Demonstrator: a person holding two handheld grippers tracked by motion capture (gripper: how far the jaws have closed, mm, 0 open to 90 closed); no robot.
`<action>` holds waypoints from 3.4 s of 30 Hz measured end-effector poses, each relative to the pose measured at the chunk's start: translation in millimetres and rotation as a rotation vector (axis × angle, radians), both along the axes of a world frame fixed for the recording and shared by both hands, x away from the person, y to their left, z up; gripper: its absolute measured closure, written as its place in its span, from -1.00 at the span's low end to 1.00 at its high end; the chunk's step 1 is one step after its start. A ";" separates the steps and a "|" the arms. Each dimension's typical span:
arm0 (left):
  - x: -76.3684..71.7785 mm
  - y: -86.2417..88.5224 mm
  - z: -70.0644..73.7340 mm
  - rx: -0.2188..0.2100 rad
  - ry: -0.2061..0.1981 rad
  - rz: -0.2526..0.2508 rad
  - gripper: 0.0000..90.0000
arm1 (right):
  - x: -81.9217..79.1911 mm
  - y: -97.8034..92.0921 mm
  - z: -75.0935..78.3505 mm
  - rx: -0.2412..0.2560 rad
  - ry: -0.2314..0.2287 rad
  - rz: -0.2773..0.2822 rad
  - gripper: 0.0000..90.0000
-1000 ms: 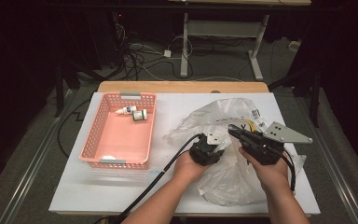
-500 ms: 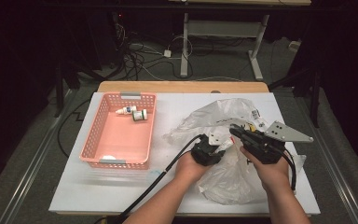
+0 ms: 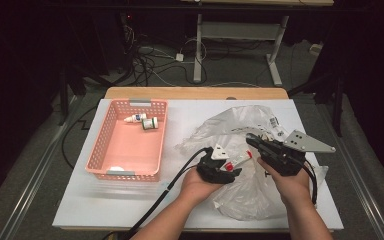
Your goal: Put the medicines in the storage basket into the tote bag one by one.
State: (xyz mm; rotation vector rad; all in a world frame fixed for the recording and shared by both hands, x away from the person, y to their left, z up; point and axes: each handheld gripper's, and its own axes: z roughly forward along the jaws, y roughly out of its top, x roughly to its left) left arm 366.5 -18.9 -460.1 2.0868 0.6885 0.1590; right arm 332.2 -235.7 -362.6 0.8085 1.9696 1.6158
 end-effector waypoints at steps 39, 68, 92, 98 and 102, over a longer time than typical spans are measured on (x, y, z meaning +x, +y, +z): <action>-60.3 113.5 27.3 -0.053 -0.036 0.073 -1.00 | -4.0 -2.8 0.8 -0.005 0.001 -0.011 1.00; -49.2 203.5 46.2 -0.029 -0.070 0.343 -1.00 | -4.3 -6.3 2.3 -0.001 -0.009 -0.015 1.00; -39.7 251.0 42.6 -0.028 -0.039 0.503 -1.00 | -3.3 -7.4 1.1 0.000 -0.004 -0.019 1.00; -38.9 245.8 52.0 -0.055 -0.070 0.522 -1.00 | -3.9 -7.1 1.5 -0.003 -0.003 -0.023 1.00; -29.8 238.3 62.8 -0.044 -0.073 0.525 -1.00 | -2.8 -7.1 1.1 -0.003 -0.005 -0.023 1.00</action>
